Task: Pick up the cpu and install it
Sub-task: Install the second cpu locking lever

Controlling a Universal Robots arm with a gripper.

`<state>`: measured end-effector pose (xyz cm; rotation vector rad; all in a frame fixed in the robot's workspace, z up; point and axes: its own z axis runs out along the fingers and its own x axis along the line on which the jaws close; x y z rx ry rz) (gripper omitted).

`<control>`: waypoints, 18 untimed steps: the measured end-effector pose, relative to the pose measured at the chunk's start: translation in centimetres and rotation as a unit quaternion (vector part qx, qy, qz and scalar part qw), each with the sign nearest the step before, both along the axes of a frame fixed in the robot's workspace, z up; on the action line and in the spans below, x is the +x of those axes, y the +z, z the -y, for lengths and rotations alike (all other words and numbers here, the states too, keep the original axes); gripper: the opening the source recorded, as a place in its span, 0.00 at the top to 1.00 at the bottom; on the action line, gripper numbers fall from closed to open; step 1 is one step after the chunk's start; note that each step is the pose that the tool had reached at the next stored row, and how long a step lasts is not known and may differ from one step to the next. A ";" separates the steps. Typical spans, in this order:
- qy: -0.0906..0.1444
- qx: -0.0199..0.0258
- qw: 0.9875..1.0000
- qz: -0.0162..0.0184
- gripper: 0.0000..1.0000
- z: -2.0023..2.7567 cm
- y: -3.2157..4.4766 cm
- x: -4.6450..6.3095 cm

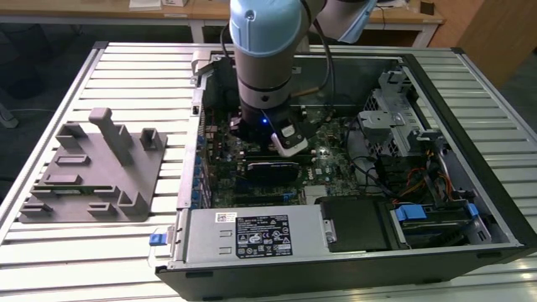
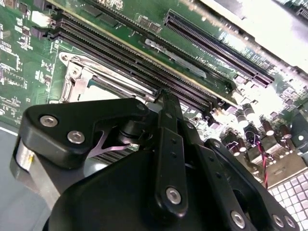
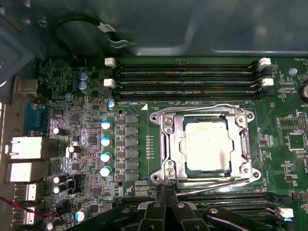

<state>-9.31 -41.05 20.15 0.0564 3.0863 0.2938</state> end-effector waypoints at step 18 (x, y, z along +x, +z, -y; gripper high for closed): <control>0.000 0.037 0.999 0.000 0.89 0.71 -0.76 -0.3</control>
